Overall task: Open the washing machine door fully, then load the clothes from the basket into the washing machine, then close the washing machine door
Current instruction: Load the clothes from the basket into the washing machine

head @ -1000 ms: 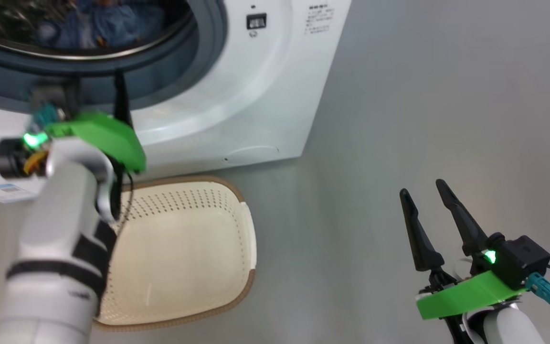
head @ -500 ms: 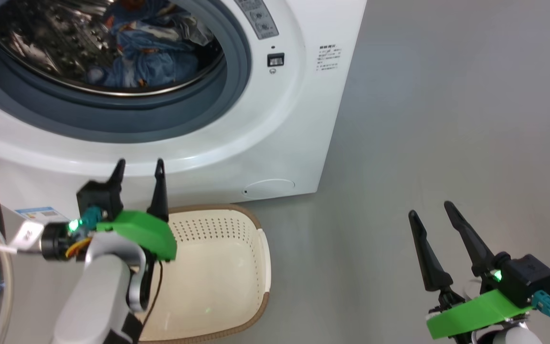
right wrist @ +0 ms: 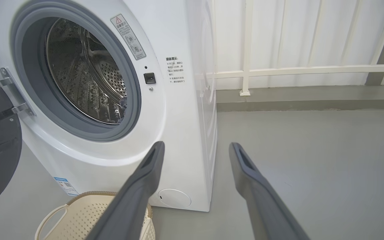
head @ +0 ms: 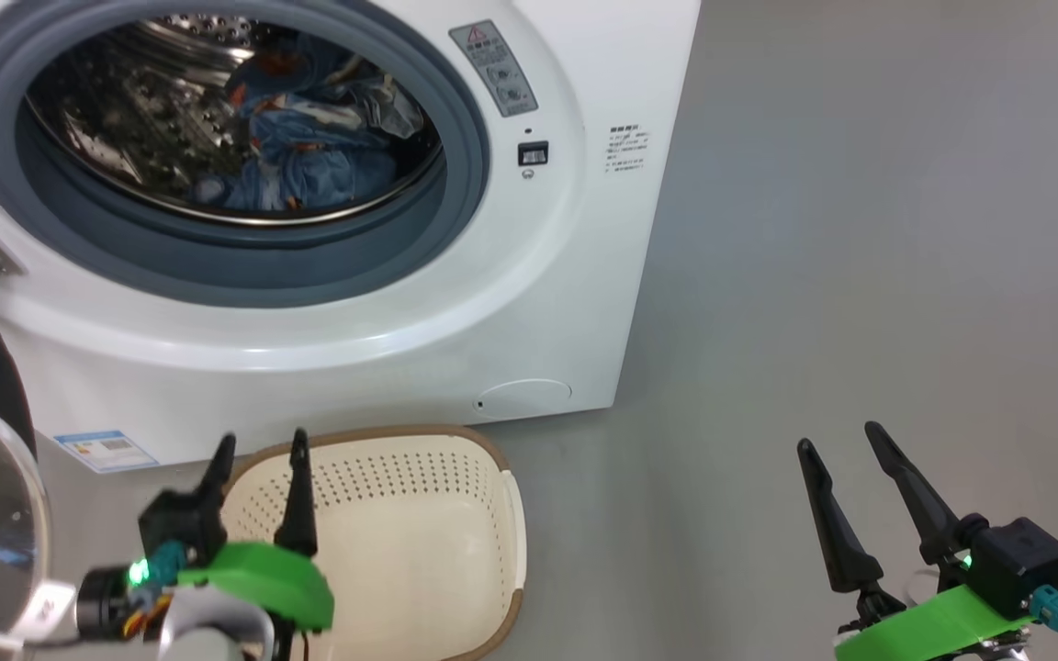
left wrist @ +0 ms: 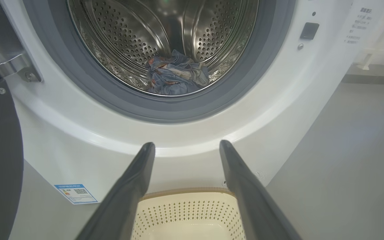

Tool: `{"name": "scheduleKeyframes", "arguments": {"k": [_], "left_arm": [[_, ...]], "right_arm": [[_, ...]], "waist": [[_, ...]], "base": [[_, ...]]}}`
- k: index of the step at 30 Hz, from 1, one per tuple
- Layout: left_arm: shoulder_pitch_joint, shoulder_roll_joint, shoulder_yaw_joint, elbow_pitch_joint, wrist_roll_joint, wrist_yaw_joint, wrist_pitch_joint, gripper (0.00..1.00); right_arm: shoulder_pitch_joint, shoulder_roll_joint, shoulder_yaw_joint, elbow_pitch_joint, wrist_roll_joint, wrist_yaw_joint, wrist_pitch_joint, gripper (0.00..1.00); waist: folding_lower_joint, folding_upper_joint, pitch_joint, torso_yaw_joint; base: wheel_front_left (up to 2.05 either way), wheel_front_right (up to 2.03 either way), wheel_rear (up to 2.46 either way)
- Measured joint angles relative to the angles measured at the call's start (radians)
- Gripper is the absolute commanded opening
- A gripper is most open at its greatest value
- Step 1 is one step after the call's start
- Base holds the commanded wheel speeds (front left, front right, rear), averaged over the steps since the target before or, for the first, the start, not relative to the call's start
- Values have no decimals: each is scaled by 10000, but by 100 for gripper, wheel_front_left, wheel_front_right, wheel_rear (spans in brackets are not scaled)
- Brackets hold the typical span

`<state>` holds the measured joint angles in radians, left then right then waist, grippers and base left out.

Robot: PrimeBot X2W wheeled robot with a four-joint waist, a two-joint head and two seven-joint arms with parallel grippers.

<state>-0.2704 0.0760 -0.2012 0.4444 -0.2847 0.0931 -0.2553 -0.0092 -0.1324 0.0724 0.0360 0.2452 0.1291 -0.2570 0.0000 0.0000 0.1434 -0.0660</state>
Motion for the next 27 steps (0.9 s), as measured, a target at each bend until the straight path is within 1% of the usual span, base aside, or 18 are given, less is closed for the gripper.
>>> {"name": "scheduleKeyframes", "arguments": {"k": [3,5,11,17,27], "left_arm": [[557,-10,201,-399,94,6,0,100],[871,-42,336,-725,178,92,0,100],[1649,-153,729,-1519,343,96,0,100],[2427,-276,1126,-2249,560,211,0,100],[3130,-290,1333,-2951,773,209,0,100]], "right_arm": [[147,-38,-13,8,27,0,0,100],[151,-58,-33,6,27,0,0,100],[273,-121,-105,-12,25,0,0,100],[304,-128,-176,-75,27,0,0,100],[324,-127,-221,-90,27,0,0,100]], "waist": [[0,0,-156,7],[0,0,-235,24],[-1,0,-393,89],[0,0,-445,7],[0,0,-535,-67]], "base": [[0,0,0],[0,0,0],[0,0,0],[0,0,0],[0,0,0]]}}
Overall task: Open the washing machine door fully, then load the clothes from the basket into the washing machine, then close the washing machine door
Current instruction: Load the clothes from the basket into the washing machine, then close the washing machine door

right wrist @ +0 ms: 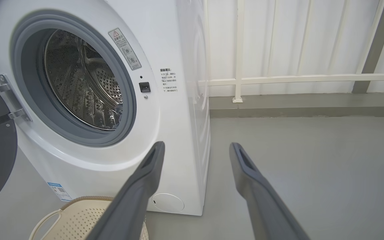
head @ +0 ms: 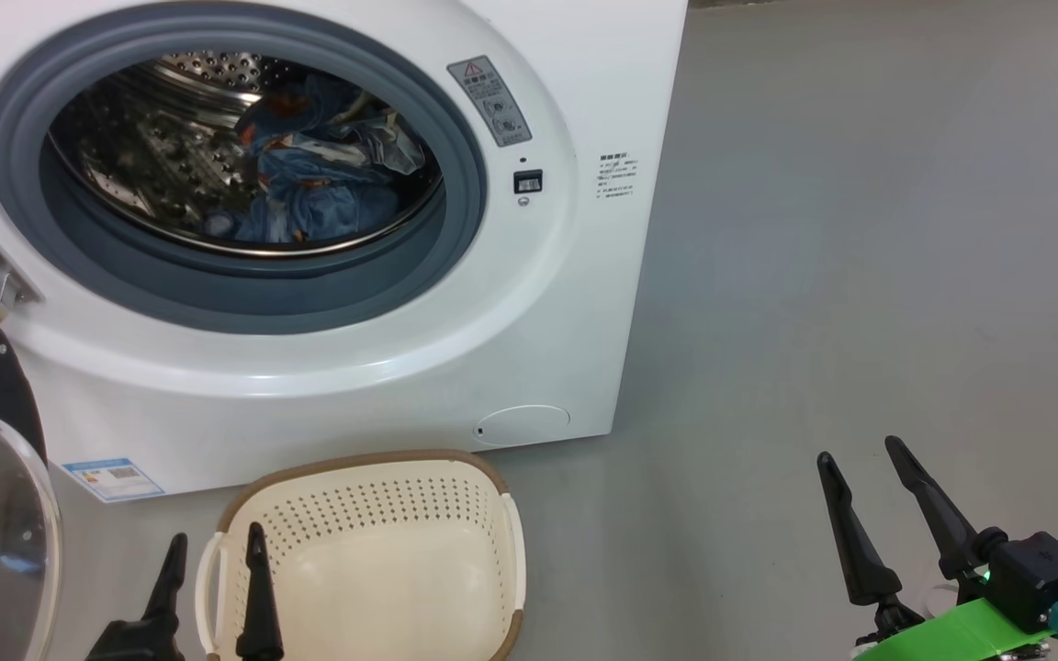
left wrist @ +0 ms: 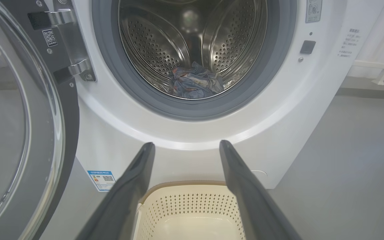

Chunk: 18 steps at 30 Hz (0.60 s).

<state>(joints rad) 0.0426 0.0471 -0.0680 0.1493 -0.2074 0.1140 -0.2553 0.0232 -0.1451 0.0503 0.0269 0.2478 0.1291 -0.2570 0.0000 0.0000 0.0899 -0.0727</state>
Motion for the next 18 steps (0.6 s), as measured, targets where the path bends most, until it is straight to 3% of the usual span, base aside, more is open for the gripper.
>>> {"name": "scheduleKeyframes", "arguments": {"k": [18], "left_arm": [[619,0,-132,-780,-15,50,0,100]], "right_arm": [[187,6,-221,6,0,0,0,100]], "waist": [[0,0,-40,-45]], "base": [[0,0,0]]}}
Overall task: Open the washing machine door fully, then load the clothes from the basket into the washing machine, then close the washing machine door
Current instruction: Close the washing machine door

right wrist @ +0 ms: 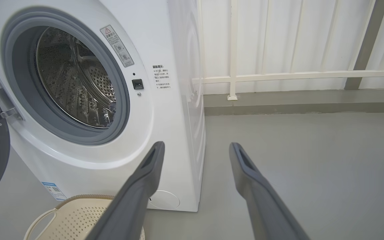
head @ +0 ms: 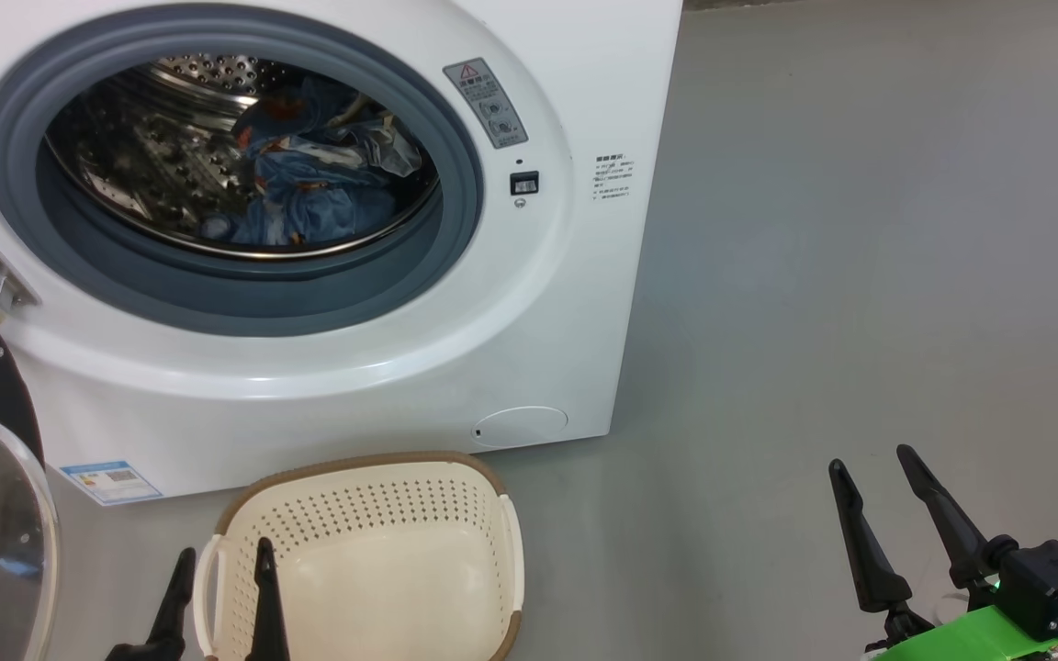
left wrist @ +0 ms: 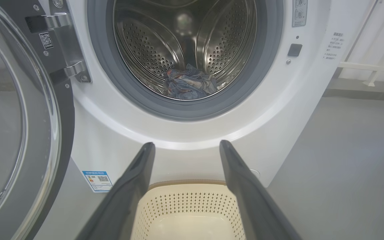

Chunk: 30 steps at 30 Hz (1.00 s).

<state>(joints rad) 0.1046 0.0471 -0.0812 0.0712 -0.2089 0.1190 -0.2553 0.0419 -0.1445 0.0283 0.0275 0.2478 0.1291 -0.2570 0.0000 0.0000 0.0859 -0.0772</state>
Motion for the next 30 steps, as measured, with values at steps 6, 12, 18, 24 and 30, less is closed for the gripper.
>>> {"name": "scheduleKeyframes", "arguments": {"k": [6,12,18,24,30], "left_arm": [[14,0,-69,-40,-2,0,0,100],[299,0,-140,-67,-2,0,0,100],[419,2,-163,-79,0,2,0,100],[442,2,-182,-130,0,77,0,100],[449,2,-178,-171,0,102,0,100]], "right_arm": [[-2,-4,21,56,0,0,0,100],[-2,-113,86,157,0,0,2,100],[0,-140,144,165,0,0,2,100],[0,-159,180,165,0,0,2,100],[0,-163,186,163,0,0,2,100]], "waist": [[0,0,-42,0],[0,0,-240,30],[0,0,-394,126],[0,0,-385,161],[0,0,-372,146]], "base": [[0,0,0],[0,0,0],[0,0,0],[0,0,0],[0,0,0]]}}
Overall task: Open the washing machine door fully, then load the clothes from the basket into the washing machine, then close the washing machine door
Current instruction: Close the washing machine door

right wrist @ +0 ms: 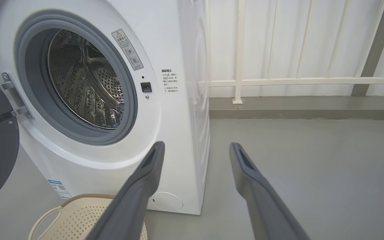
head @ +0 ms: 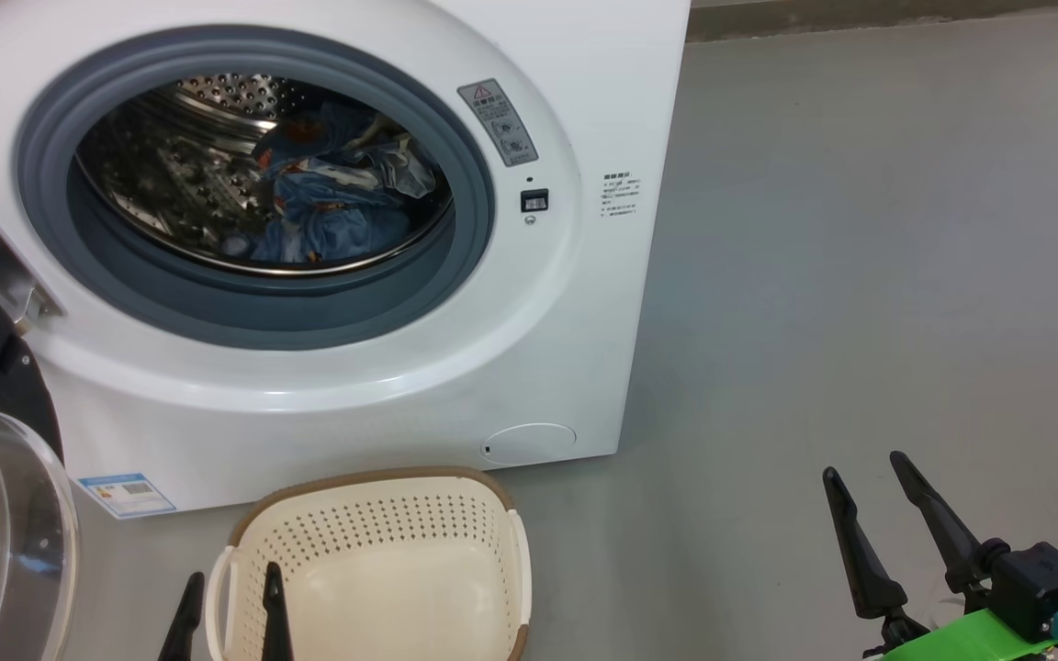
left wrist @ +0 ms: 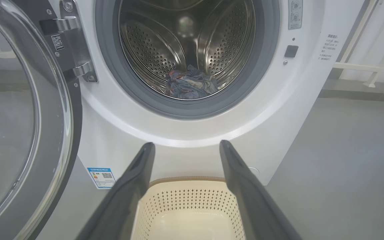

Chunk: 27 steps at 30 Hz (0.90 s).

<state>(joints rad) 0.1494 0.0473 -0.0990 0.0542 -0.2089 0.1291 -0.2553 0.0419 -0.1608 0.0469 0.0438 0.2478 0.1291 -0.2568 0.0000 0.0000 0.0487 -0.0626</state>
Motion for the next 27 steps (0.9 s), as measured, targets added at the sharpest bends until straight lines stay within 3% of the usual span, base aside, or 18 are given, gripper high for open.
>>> {"name": "scheduleKeyframes", "arguments": {"k": [16,27], "left_arm": [[142,0,19,-48,2,88,0,100],[142,0,56,-46,15,163,0,100]], "right_arm": [[0,-13,0,0,0,0,0,100],[0,-15,-4,-4,0,0,0,100]], "waist": [[0,0,-57,-27],[0,0,-8,-10]], "base": [[-4,4,0],[-99,99,0]]}}
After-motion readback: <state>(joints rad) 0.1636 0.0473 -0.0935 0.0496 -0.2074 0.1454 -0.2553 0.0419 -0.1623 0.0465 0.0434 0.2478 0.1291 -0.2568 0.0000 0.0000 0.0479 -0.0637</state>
